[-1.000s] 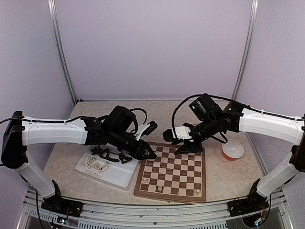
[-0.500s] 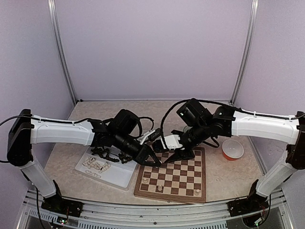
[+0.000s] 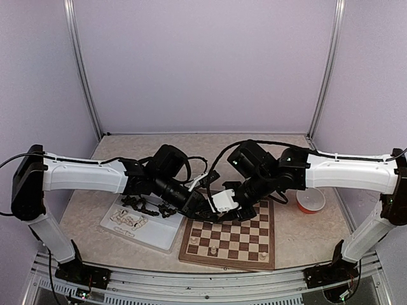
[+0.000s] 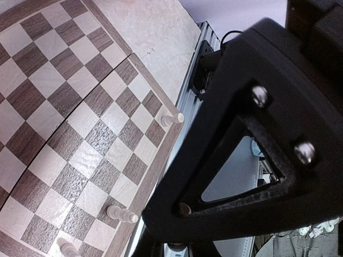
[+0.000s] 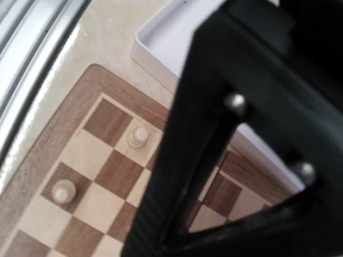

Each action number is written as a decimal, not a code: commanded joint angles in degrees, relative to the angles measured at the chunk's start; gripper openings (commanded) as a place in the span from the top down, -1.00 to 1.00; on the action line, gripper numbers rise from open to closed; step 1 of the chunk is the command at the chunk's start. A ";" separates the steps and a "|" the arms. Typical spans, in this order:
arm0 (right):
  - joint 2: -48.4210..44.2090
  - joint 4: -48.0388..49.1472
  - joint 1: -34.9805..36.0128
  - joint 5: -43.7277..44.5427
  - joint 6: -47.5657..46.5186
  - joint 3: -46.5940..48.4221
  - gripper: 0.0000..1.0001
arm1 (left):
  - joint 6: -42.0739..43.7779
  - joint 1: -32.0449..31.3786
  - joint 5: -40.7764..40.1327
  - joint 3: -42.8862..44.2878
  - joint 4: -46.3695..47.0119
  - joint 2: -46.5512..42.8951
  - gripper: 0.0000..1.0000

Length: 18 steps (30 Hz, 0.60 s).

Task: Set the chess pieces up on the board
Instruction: Pass from the left arm to the right

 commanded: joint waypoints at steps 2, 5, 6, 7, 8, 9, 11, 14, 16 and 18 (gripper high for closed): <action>0.73 2.88 1.92 2.73 0.09 -1.68 0.58 | -1.25 0.10 2.35 0.74 5.89 -0.29 0.82; 0.27 3.91 1.87 4.37 0.37 -2.41 0.77 | -2.01 0.23 3.09 0.02 7.51 -0.64 0.82; 0.08 4.20 1.87 4.84 0.41 -2.71 0.82 | -2.19 0.35 3.04 -0.20 7.72 -0.81 0.81; -0.04 4.56 1.87 5.42 0.54 -3.14 0.87 | -2.21 0.47 3.03 -0.29 7.75 -0.86 0.81; -0.14 4.99 1.80 5.79 0.69 -3.50 0.91 | -2.20 0.63 3.08 -0.45 7.76 -0.86 0.78; -0.23 5.34 1.67 6.04 0.87 -3.91 0.94 | -2.21 0.73 2.82 -0.50 7.76 -0.87 0.74; -0.40 6.03 0.78 5.66 1.66 -4.41 0.97 | -2.15 1.02 2.08 -0.78 7.77 -1.07 0.67; -0.51 6.64 -2.16 2.60 3.27 -4.70 1.00 | -1.89 1.51 0.28 -0.94 7.29 -1.68 0.52; -0.60 7.14 -4.53 -0.48 4.62 -4.75 1.00 | -1.57 2.07 -1.45 -1.22 6.47 -2.26 0.39; -0.62 7.66 -7.02 -2.71 5.92 -4.86 1.00 | -1.42 2.77 -3.18 -1.78 6.05 -3.48 0.30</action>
